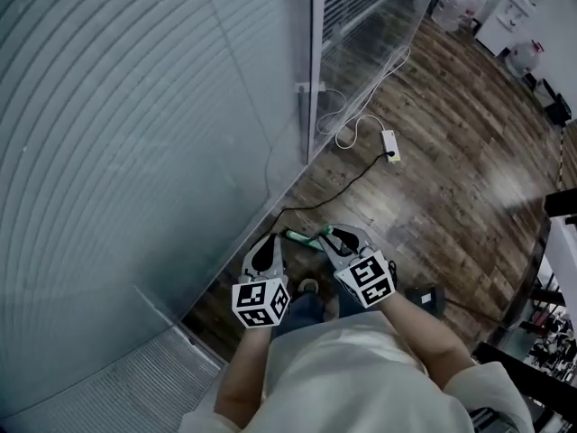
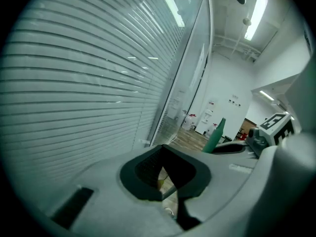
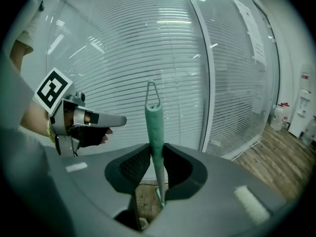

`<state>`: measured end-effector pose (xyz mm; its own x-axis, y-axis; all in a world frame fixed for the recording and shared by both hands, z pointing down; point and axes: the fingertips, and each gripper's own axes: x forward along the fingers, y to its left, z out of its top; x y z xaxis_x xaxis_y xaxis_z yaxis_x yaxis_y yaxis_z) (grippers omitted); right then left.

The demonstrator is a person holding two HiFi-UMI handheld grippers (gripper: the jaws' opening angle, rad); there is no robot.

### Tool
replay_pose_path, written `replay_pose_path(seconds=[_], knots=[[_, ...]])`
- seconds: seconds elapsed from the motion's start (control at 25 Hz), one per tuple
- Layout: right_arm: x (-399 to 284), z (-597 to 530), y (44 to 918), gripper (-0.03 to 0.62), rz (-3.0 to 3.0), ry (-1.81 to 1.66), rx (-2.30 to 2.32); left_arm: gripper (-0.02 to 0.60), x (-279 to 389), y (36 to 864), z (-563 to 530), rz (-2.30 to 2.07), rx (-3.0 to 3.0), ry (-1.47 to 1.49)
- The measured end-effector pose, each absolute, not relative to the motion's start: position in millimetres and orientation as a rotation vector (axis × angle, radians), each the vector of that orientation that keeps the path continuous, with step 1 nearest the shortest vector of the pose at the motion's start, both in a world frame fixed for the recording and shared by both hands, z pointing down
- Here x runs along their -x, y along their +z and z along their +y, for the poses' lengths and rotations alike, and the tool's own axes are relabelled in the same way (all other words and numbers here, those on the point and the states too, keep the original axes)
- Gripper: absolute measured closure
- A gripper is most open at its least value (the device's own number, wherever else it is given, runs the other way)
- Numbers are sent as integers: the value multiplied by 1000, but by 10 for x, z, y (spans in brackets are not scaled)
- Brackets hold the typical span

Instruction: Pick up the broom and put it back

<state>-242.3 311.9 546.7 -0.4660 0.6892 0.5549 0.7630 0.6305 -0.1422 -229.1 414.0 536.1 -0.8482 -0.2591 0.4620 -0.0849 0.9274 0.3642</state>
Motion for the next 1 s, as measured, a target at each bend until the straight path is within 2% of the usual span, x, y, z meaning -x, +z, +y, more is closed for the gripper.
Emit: replay_pose_path(seconds=[1.0], knots=[[3045, 3686, 6515, 503, -2101, -260, 1308, 578, 2434, 5960, 4408, -2554, 27, -459]])
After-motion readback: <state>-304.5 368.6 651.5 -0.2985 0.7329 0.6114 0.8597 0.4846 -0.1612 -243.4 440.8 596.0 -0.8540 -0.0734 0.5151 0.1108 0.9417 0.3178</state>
